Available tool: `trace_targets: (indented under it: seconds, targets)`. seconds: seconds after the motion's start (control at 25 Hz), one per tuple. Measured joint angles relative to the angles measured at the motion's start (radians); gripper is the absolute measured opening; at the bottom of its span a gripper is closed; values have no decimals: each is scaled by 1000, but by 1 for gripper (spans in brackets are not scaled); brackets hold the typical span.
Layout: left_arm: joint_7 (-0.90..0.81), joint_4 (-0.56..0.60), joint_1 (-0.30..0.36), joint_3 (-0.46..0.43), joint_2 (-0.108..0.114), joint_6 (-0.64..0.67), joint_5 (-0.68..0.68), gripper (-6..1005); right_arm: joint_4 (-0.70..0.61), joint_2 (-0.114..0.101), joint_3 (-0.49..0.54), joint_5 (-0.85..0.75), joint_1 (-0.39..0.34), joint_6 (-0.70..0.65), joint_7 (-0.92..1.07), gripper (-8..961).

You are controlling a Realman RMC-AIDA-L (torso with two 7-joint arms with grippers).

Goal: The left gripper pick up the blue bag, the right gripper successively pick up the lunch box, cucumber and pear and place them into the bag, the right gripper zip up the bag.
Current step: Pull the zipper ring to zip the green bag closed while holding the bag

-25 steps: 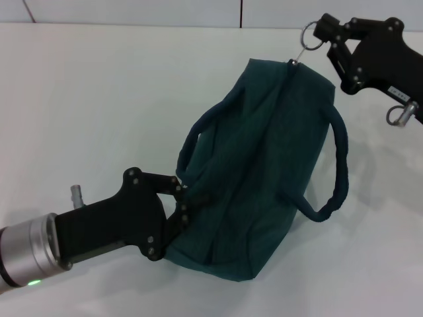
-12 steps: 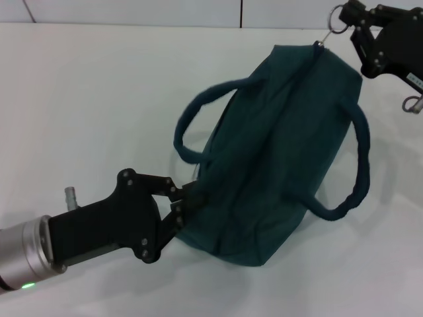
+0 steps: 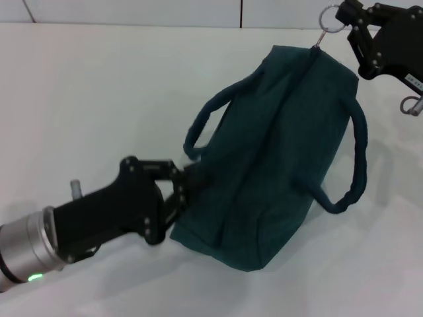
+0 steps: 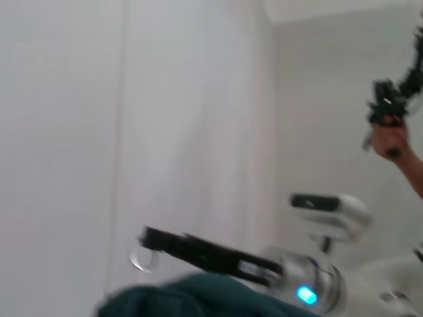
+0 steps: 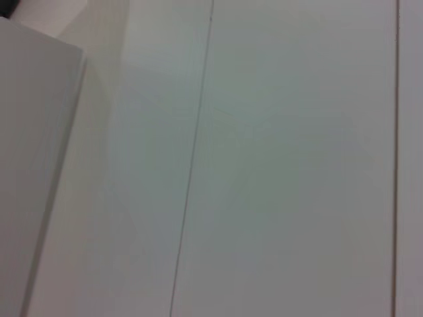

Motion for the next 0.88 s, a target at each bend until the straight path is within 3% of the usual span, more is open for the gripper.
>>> trace_targets:
  seconds: [0.24,0.36,0.44,0.64,0.88]
  targets:
    - [-93,30,35,-1,-11,8,-141,130,3,0,-9,-2,0,-7,-3,10]
    - [-215,76,28,-1,3,5,-149,258,3,0,-16,-4,1,-8,-4,10]
    - [-315,104,3,0,19,-10,-147,344,1,0,-20,-5,1,-8,-4,9]
    - [-532,146,-87,3,49,-110,-131,452,3,1,-29,-6,7,-9,-6,8]
    - [-742,210,-194,3,45,-259,0,581,5,2,-43,-7,8,-11,-6,8]
